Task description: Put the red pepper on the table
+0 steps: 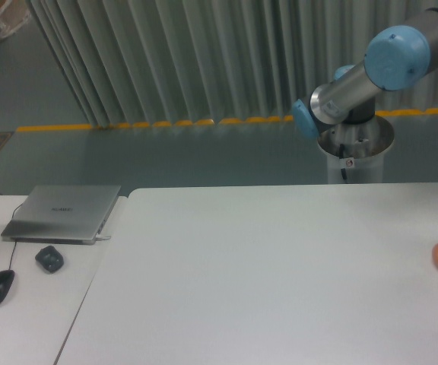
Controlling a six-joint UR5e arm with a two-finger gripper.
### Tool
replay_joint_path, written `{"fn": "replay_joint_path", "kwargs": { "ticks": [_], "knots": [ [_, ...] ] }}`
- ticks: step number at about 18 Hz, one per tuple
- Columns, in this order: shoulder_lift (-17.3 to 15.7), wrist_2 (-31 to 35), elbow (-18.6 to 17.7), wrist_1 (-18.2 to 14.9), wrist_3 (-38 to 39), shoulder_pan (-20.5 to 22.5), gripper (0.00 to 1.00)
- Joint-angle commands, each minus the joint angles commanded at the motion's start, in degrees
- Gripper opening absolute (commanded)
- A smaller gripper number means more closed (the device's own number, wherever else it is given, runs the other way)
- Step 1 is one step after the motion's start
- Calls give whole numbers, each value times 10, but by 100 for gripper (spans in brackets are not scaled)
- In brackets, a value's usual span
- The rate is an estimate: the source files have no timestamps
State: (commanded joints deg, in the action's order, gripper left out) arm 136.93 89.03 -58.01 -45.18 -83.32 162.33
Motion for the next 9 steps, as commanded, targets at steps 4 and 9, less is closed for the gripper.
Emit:
{"fn": "replay_joint_path", "kwargs": {
  "ticks": [4,9],
  "knots": [
    [10,-1,7,10,0,0,100],
    [26,0,14,11,-2,0,100]
  ]
}}
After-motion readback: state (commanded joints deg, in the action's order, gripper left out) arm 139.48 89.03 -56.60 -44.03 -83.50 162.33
